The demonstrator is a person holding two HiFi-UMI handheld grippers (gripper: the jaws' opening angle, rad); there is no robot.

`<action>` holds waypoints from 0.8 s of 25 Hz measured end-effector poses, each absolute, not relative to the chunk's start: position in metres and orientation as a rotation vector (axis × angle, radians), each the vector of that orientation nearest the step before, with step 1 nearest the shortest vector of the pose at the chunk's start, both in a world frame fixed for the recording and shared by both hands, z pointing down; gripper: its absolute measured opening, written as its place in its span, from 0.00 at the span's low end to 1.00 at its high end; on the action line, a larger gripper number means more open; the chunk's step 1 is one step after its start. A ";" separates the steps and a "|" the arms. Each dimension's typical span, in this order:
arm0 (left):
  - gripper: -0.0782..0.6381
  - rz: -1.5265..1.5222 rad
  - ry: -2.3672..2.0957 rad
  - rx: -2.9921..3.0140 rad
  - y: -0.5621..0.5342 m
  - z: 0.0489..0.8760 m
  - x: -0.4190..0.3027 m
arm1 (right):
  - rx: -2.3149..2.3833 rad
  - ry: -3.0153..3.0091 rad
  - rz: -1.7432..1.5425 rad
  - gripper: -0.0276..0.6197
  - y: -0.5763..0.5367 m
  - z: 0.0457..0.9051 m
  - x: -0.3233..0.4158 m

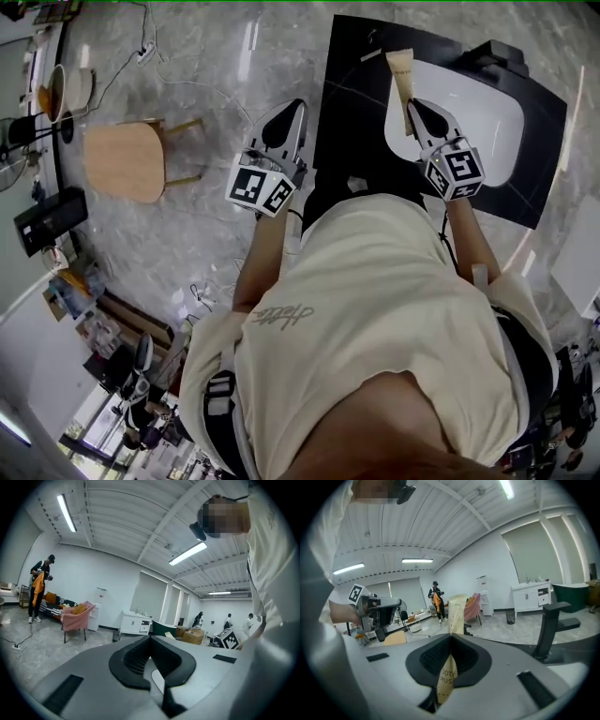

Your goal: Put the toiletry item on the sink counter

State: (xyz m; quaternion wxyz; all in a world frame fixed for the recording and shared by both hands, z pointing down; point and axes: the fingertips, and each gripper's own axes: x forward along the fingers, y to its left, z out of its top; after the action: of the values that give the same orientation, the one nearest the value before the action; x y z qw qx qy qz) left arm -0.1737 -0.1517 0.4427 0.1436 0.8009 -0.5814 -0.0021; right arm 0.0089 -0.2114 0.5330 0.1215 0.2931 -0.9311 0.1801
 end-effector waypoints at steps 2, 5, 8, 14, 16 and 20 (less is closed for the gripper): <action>0.11 -0.009 -1.601 2.361 -0.160 0.441 -0.172 | 0.931 -2.697 0.516 0.04 -0.211 0.527 0.012; 0.11 -0.022 -1.489 2.447 -0.172 0.436 -0.173 | 1.068 -2.651 0.503 0.04 -0.209 0.516 0.016; 0.11 -0.032 -1.409 2.502 -0.177 0.437 -0.186 | 1.175 -2.609 0.522 0.04 -0.205 0.515 0.007; 0.11 -0.067 -1.249 2.557 -0.189 0.450 -0.188 | 1.291 -2.506 0.560 0.04 -0.198 0.533 0.003; 0.11 -0.087 -1.216 2.568 -0.190 0.449 -0.191 | 1.320 -2.473 0.583 0.04 -0.196 0.540 0.000; 0.11 -0.084 -1.156 2.590 -0.189 0.450 -0.201 | 1.349 -2.424 0.637 0.04 -0.195 0.557 -0.014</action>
State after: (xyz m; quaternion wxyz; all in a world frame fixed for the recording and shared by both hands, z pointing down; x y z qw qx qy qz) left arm -0.2010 -0.1894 0.4500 0.1516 0.9022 -0.4027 -0.0291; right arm -0.0142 -0.1948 0.5572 0.1470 0.4688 -0.8424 0.2213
